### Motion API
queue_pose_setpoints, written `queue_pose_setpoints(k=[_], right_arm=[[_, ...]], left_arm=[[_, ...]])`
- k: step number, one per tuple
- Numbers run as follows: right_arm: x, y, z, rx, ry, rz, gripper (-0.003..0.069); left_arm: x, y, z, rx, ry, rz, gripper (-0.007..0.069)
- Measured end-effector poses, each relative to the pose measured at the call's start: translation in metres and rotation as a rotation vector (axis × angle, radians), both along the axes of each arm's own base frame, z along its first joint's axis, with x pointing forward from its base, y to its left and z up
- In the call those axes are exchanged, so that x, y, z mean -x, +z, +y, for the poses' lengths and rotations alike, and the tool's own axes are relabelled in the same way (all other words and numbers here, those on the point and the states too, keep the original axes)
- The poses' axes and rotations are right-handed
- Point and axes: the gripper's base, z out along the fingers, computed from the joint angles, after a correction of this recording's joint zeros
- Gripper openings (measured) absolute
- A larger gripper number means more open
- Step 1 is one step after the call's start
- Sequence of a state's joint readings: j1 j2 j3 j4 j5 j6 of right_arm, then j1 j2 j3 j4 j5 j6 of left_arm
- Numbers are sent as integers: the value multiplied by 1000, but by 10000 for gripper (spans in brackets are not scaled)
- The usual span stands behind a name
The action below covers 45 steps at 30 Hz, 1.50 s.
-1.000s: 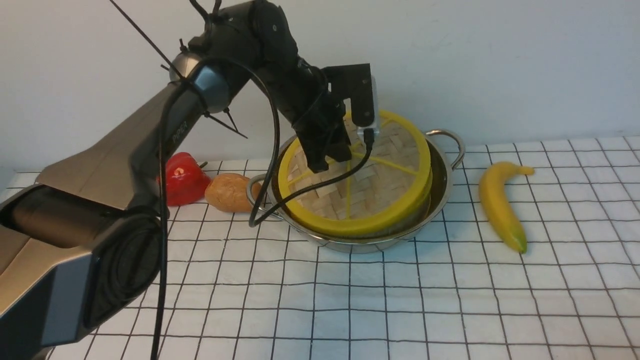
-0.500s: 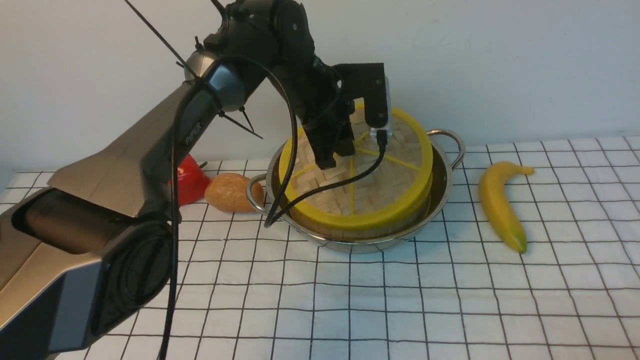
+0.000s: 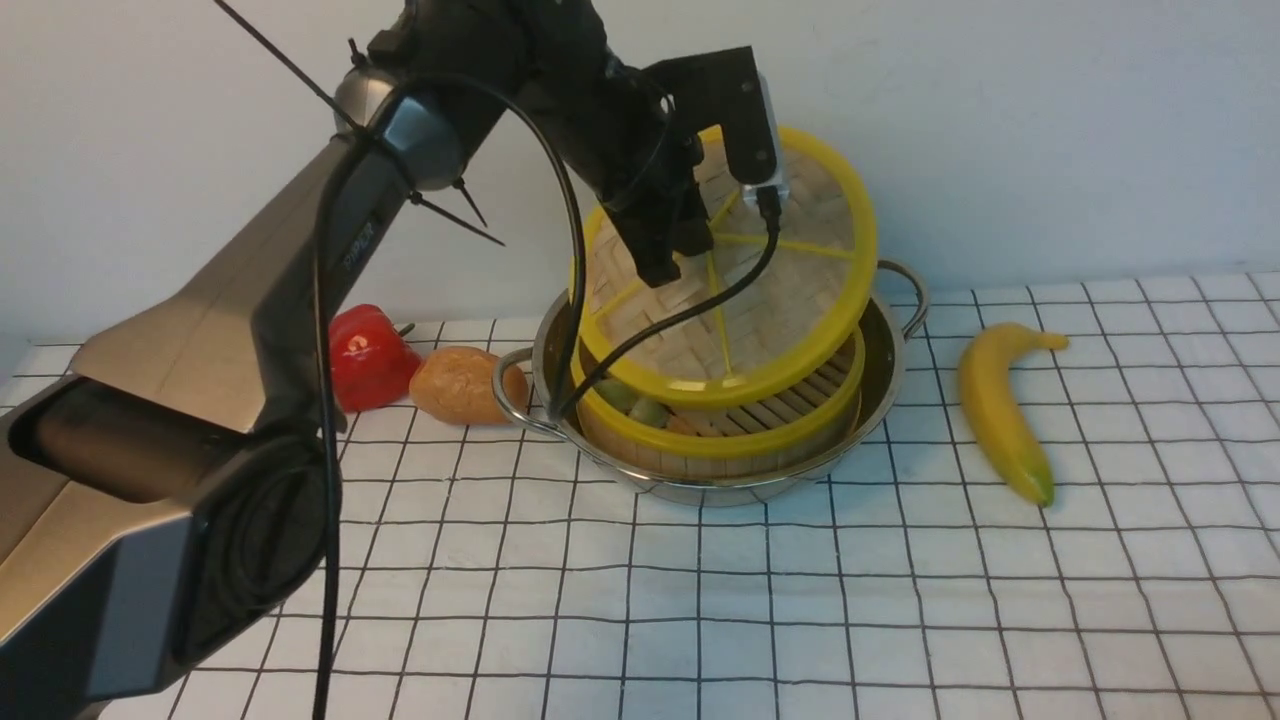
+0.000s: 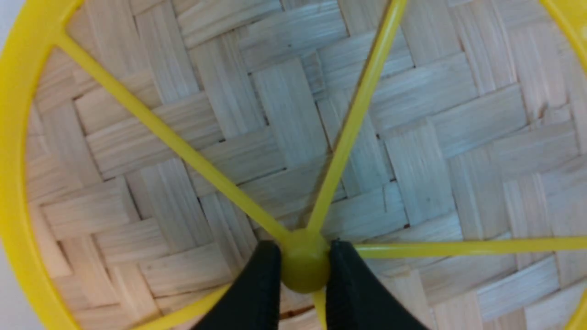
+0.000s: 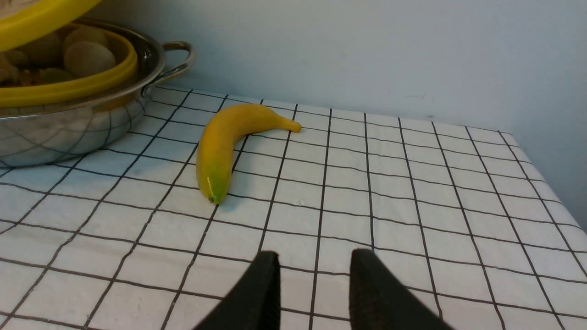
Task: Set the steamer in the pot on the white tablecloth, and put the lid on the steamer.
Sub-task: 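Place the yellow bamboo steamer lid onto the steamer in the pot with the left gripper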
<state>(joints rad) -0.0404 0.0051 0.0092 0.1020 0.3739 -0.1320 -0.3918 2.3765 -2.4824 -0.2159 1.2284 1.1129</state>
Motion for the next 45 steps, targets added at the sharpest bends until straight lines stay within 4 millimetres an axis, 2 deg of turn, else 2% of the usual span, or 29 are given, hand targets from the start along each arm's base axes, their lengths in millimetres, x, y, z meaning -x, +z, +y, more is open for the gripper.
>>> queue_pose_setpoints(k=[2, 6, 7, 8, 10, 11, 12, 17, 21, 26, 36, 38, 41, 45], right_arm=[[0, 0, 0, 0, 0, 0, 240], [0, 0, 0, 0, 0, 0, 240], [0, 0, 0, 0, 0, 0, 240], [0, 0, 0, 0, 0, 0, 240], [0, 0, 0, 0, 0, 0, 240], [0, 0, 0, 0, 0, 0, 240], [0, 0, 0, 0, 0, 0, 240], [0, 0, 0, 0, 0, 0, 240], [0, 0, 0, 0, 0, 0, 240], [0, 0, 0, 0, 0, 0, 240], [0, 0, 0, 0, 0, 0, 240], [0, 0, 0, 0, 0, 0, 240], [0, 0, 0, 0, 0, 0, 240], [0, 0, 0, 0, 0, 0, 240]], left_arm=[[0, 2, 1, 3, 13, 0, 115], [5, 21, 5, 16, 72, -22, 115], [9, 31, 8, 28, 102, -34, 115], [9, 31, 8, 30, 105, -32, 115], [16, 52, 12, 69, 160, -49, 115], [17, 53, 12, 72, 164, -48, 115], [22, 64, 14, 103, 206, -42, 115], [31, 73, 17, 175, 326, 17, 115], [35, 69, 18, 212, 427, 92, 115], [41, 39, 21, 146, 458, 200, 115], [40, 27, 15, 45, 259, 147, 115], [35, 13, 8, 4, 186, 142, 115], [32, 4, 4, -23, 134, 132, 115], [30, 4, 2, -28, 114, 118, 115]])
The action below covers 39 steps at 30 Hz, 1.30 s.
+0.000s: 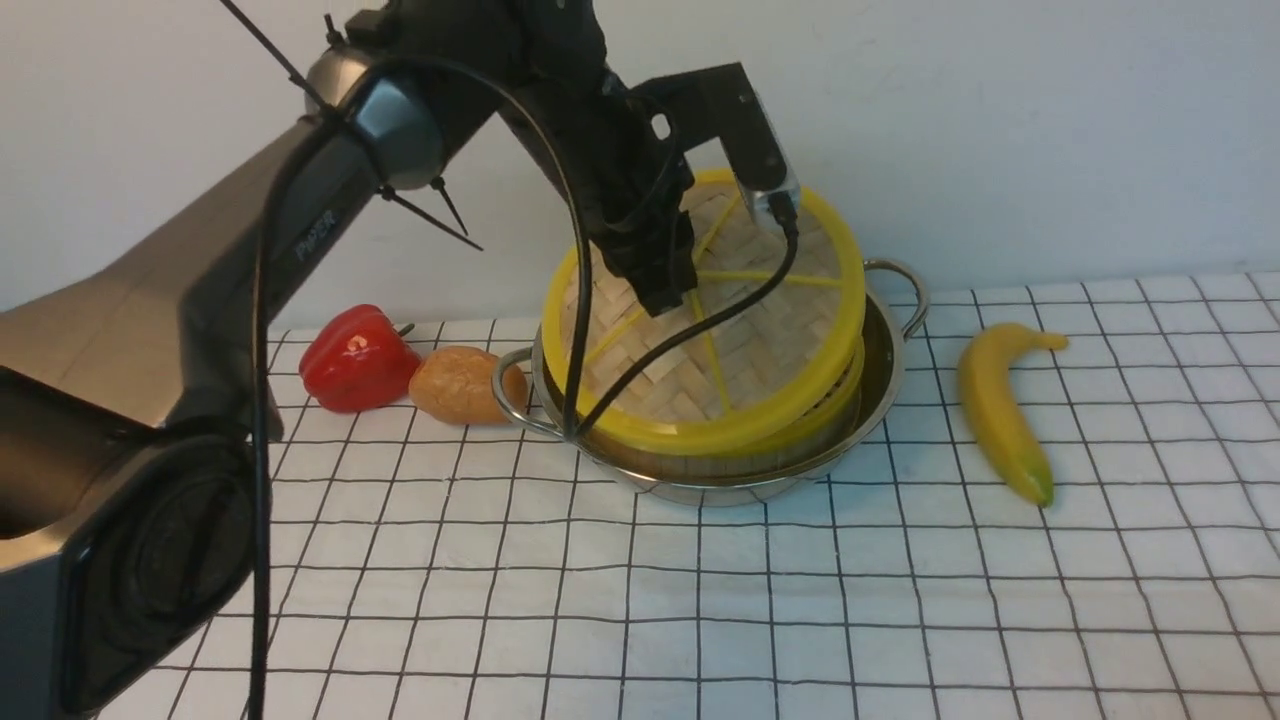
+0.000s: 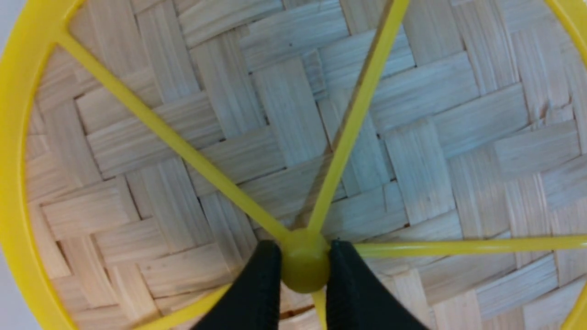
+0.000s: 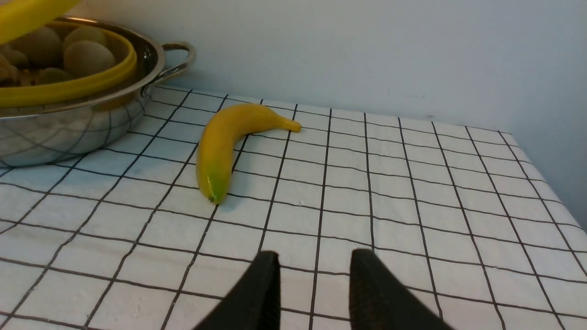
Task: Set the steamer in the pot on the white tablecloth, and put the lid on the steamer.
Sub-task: 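Place the yellow bamboo steamer lid onto the steamer in the pot with the left gripper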
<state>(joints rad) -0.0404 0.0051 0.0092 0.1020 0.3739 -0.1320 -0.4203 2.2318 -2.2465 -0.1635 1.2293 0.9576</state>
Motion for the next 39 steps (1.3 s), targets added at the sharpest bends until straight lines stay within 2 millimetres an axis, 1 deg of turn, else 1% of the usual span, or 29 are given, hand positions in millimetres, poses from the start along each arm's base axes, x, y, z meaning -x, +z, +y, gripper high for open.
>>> queue_pose_setpoints(k=[4, 9, 10, 12, 14, 17, 32, 34, 38, 39], right_arm=[[0, 0, 0, 0, 0, 0, 240], [0, 0, 0, 0, 0, 0, 240], [0, 0, 0, 0, 0, 0, 240], [0, 0, 0, 0, 0, 0, 240], [0, 0, 0, 0, 0, 0, 240], [0, 0, 0, 0, 0, 0, 240], [0, 0, 0, 0, 0, 0, 240], [0, 0, 0, 0, 0, 0, 240], [0, 0, 0, 0, 0, 0, 240], [0, 0, 0, 0, 0, 0, 240]], left_arm=[[-1, 5, 0, 7, -10, -30, 115], [-5, -4, -2, -1, -19, -23, 115], [-7, -11, -3, -7, -24, -13, 115], [-9, -17, -4, -13, -27, -10, 115], [-11, -19, -4, -14, -28, -27, 115], [-14, -17, -5, -9, -34, -64, 115], [-16, -16, -5, -20, -78, -106, 115], [-17, -18, -6, -17, -85, -103, 115], [-20, -30, -9, -20, -93, -80, 115], [-21, -38, -9, -27, -96, -65, 115]])
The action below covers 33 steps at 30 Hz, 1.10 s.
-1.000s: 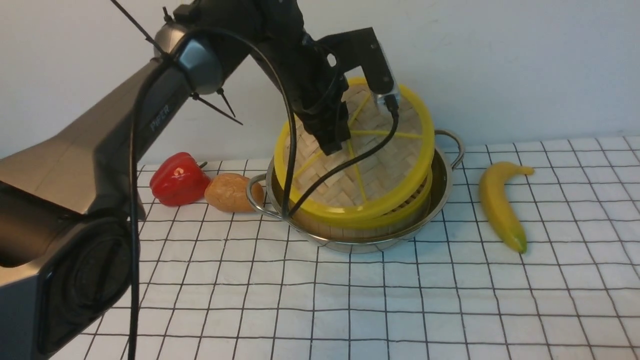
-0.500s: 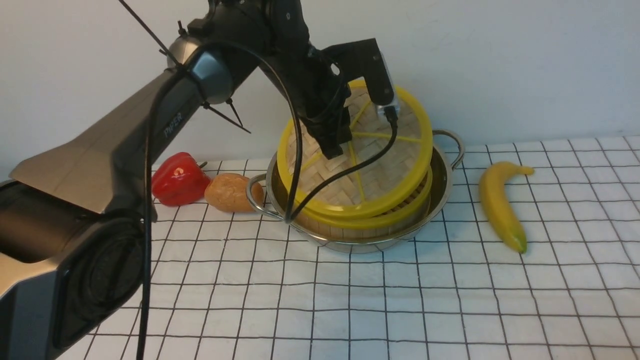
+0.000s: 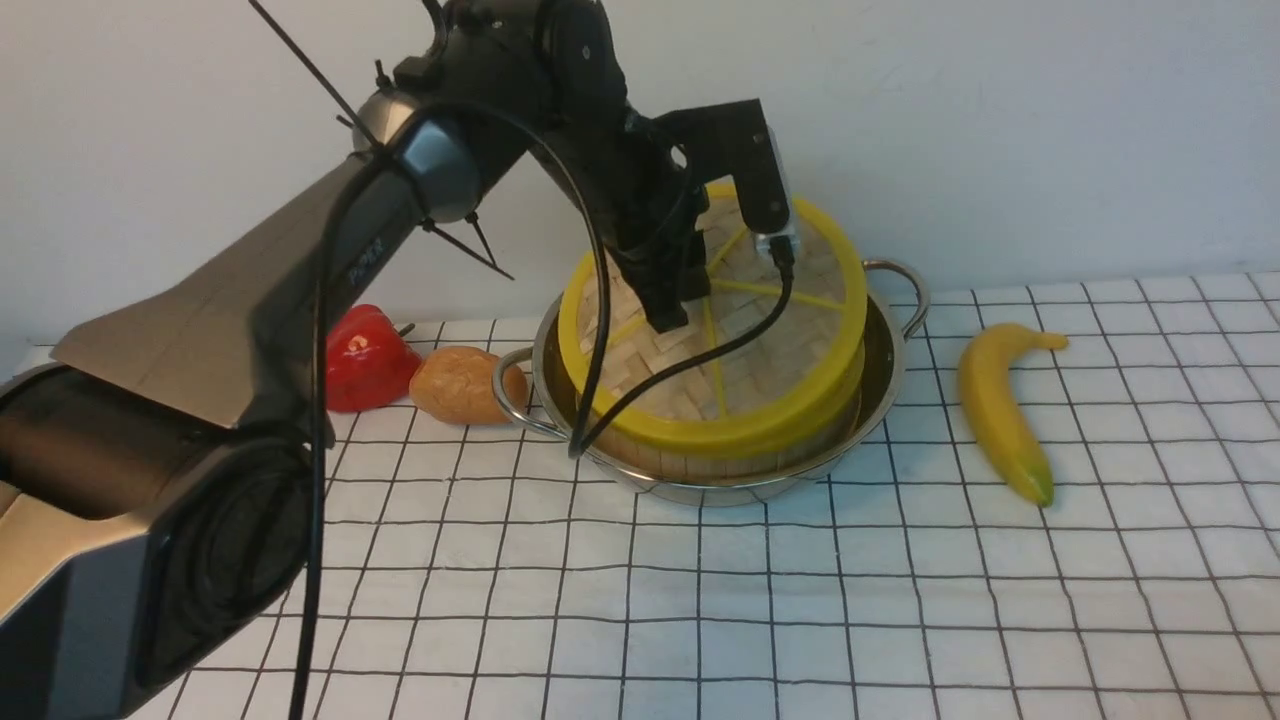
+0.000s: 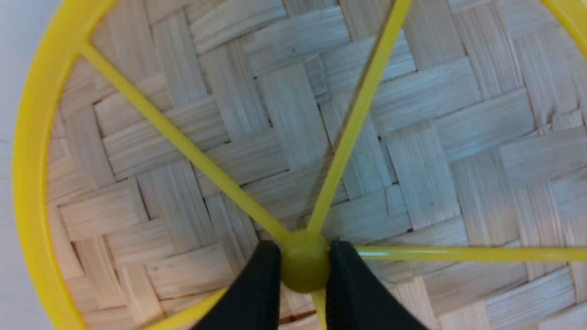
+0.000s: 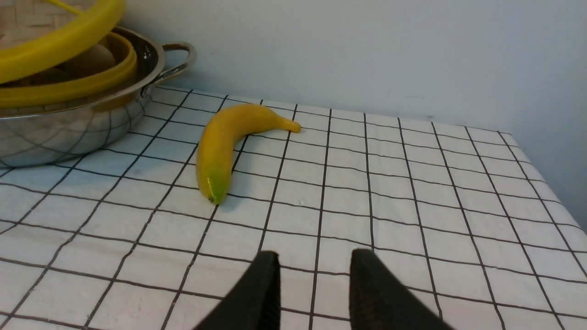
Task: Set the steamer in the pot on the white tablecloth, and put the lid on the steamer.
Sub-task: 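Place the yellow bamboo steamer lid onto the steamer in the pot with the left gripper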
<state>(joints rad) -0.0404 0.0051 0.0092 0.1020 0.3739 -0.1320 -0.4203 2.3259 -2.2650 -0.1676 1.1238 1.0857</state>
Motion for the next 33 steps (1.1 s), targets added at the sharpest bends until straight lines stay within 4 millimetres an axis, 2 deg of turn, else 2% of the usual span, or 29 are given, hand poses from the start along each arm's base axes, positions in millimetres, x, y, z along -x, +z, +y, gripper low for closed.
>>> queue_pose_setpoints(k=[5, 13, 20, 29, 31, 33], right_arm=[[0, 0, 0, 0, 0, 0, 240], [0, 0, 0, 0, 0, 0, 240], [0, 0, 0, 0, 0, 0, 240], [0, 0, 0, 0, 0, 0, 240], [0, 0, 0, 0, 0, 0, 240], [0, 0, 0, 0, 0, 0, 240]], left_arm=[[-3, -11, -1, -17, -23, 8, 115], [-8, -9, -4, -5, -71, -72, 115], [-11, -20, -6, -7, -78, -64, 115], [-11, -21, -7, -3, -81, -66, 117], [-12, -21, -7, 1, -79, -69, 137], [-13, -21, -8, 9, -75, -80, 195]])
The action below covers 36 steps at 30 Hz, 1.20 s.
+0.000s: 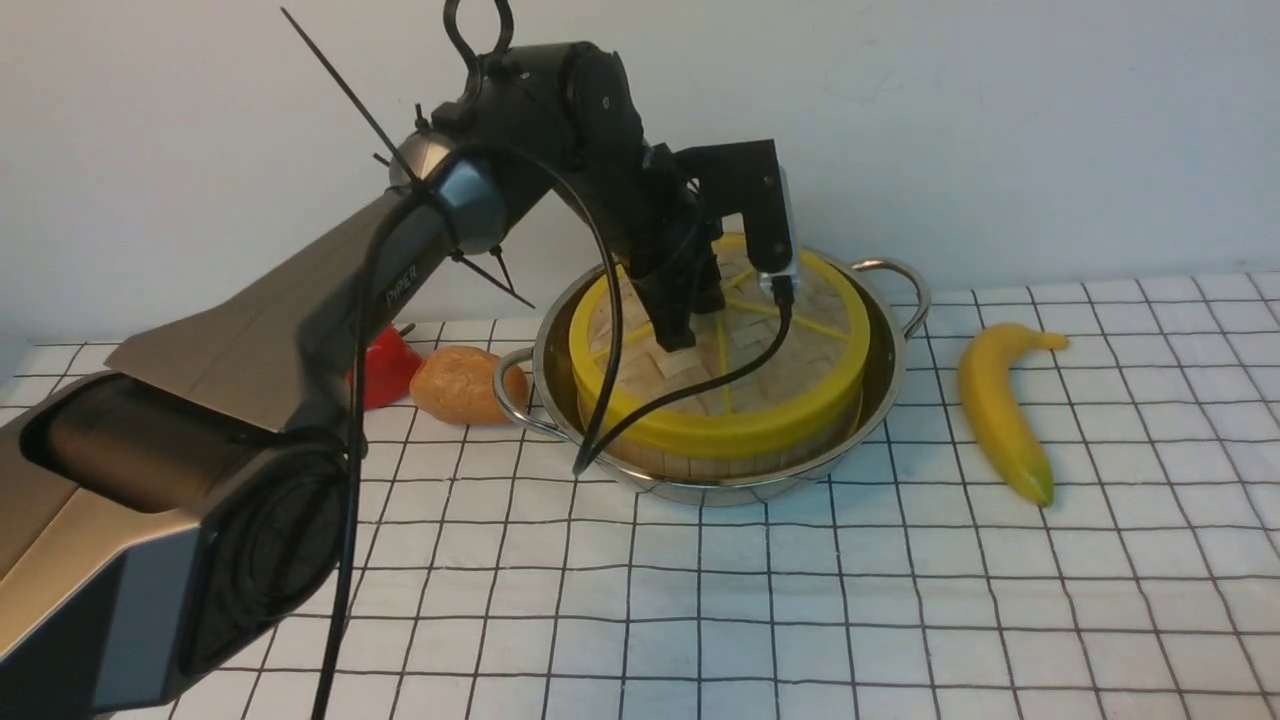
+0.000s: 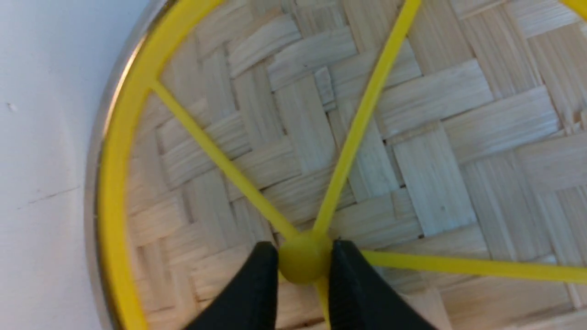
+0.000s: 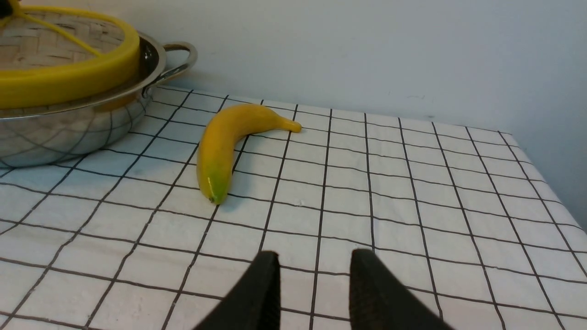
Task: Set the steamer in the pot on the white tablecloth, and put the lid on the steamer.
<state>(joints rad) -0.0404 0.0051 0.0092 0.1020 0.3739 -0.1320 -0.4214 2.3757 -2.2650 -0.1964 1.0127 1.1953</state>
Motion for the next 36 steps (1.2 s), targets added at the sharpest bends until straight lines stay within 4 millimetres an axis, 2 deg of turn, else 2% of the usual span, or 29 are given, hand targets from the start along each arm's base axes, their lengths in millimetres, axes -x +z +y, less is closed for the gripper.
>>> queue_pose_setpoints(k=[1, 5, 6, 7, 8, 10, 11, 13, 15, 16, 18, 19, 20, 22, 24, 27, 33, 35, 36], right_arm=[[0, 0, 0, 0, 0, 0, 240], [0, 0, 0, 0, 0, 0, 240], [0, 0, 0, 0, 0, 0, 240], [0, 0, 0, 0, 0, 0, 240], [0, 0, 0, 0, 0, 0, 240], [0, 0, 0, 0, 0, 0, 240], [0, 0, 0, 0, 0, 0, 240], [0, 0, 0, 0, 0, 0, 240], [0, 0, 0, 0, 0, 0, 240], [0, 0, 0, 0, 0, 0, 240], [0, 0, 0, 0, 0, 0, 240], [0, 0, 0, 0, 0, 0, 240], [0, 0, 0, 0, 0, 0, 240], [0, 0, 0, 0, 0, 0, 240], [0, 0, 0, 0, 0, 0, 240], [0, 0, 0, 0, 0, 0, 240], [0, 0, 0, 0, 0, 0, 240], [0, 0, 0, 0, 0, 0, 240], [0, 0, 0, 0, 0, 0, 240]], left_arm=[[0, 0, 0, 0, 0, 0, 202], [-1, 2, 0, 20, 41, 3, 429], [-1, 2, 0, 20, 48, 5, 449], [-2, 5, 1, 30, 88, 10, 536], [-2, 8, 2, 40, 116, 19, 577], [-1, 13, 2, 50, 145, 27, 611], [1, 22, 4, 64, 188, 41, 643], [9, 53, 10, 95, 272, 42, 672], [17, 84, 15, 150, 357, 24, 673], [24, 110, 20, 199, 407, -7, 667], [36, 147, 27, 291, 494, -46, 645], [39, 154, 28, 305, 501, -57, 637], [49, 177, 34, 375, 553, -78, 611], [60, 201, 39, 463, 609, -97, 568], [65, 212, 42, 510, 631, -109, 542], [72, 230, 45, 595, 649, -150, 455], [72, 231, 52, 584, 703, -158, 351], [73, 229, 60, 560, 767, -139, 320], [77, 228, 71, 531, 837, -115, 289]])
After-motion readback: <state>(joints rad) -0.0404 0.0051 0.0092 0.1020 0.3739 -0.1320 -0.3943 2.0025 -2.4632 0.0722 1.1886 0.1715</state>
